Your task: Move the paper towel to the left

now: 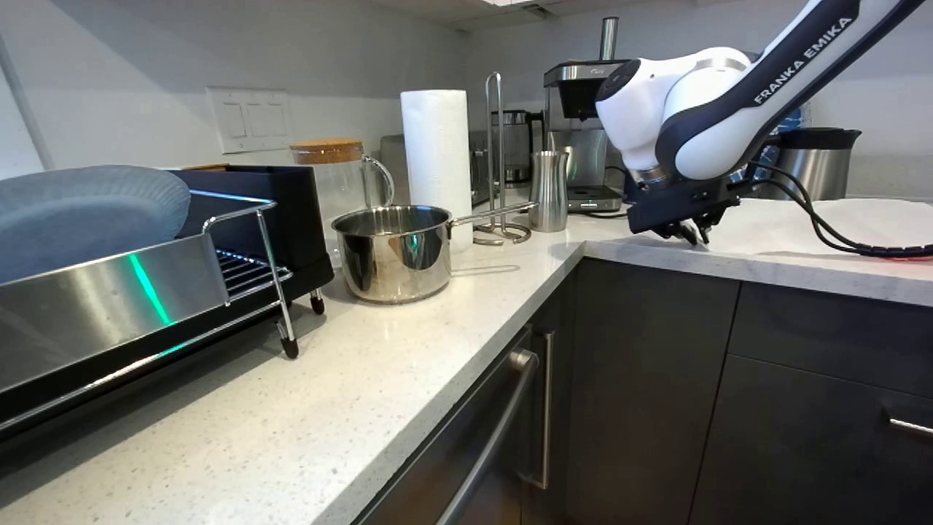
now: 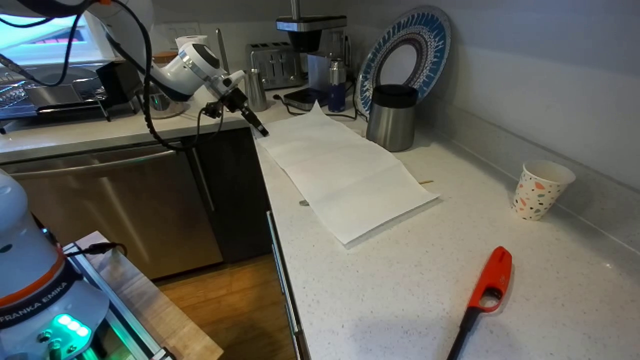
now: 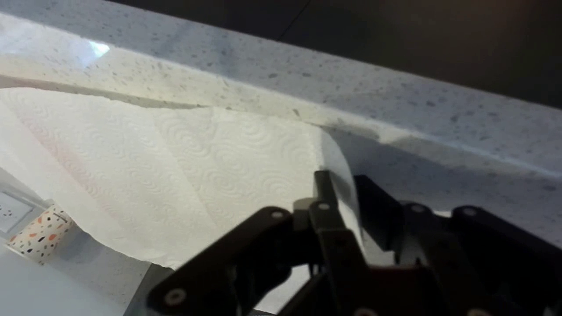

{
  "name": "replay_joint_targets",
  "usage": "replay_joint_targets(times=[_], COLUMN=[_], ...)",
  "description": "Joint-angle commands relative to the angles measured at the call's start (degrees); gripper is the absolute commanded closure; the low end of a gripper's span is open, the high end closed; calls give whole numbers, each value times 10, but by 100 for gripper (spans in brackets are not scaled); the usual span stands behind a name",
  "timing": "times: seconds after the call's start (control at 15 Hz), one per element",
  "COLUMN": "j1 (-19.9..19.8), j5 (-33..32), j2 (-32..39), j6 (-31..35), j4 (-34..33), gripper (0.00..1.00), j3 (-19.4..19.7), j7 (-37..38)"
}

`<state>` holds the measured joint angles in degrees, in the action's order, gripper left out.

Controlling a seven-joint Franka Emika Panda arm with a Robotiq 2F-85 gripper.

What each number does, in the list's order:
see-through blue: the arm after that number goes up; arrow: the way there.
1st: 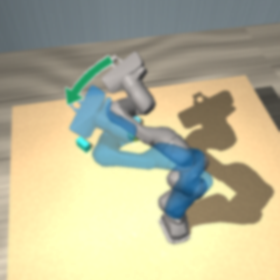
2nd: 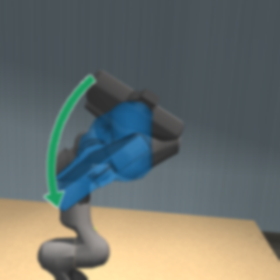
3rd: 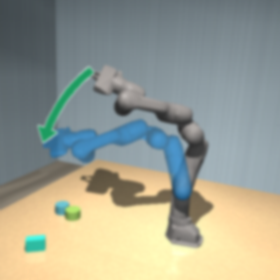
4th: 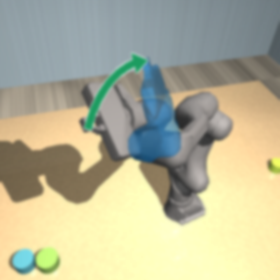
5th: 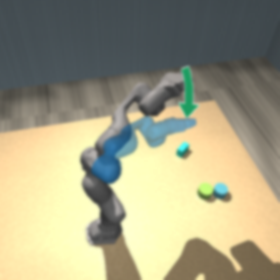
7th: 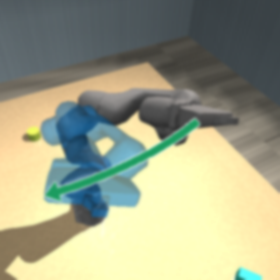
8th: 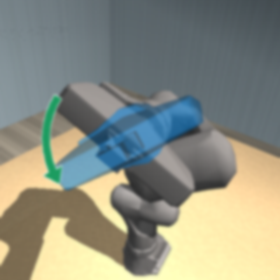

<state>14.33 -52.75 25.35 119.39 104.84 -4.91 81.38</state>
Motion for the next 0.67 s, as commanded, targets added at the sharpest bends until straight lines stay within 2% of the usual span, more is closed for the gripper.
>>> replay_joint_targets(times=[0.0, 0.27, 0.6], j1=[2, 3, -5], j5=[8, -12, -26], j2=[3, -18, -91], j6=[-6, -1, 49], j4=[-4, -8, -12], gripper=[100, 100, 100], j3=[3, 12, 10], j7=[-11, 11, 53])
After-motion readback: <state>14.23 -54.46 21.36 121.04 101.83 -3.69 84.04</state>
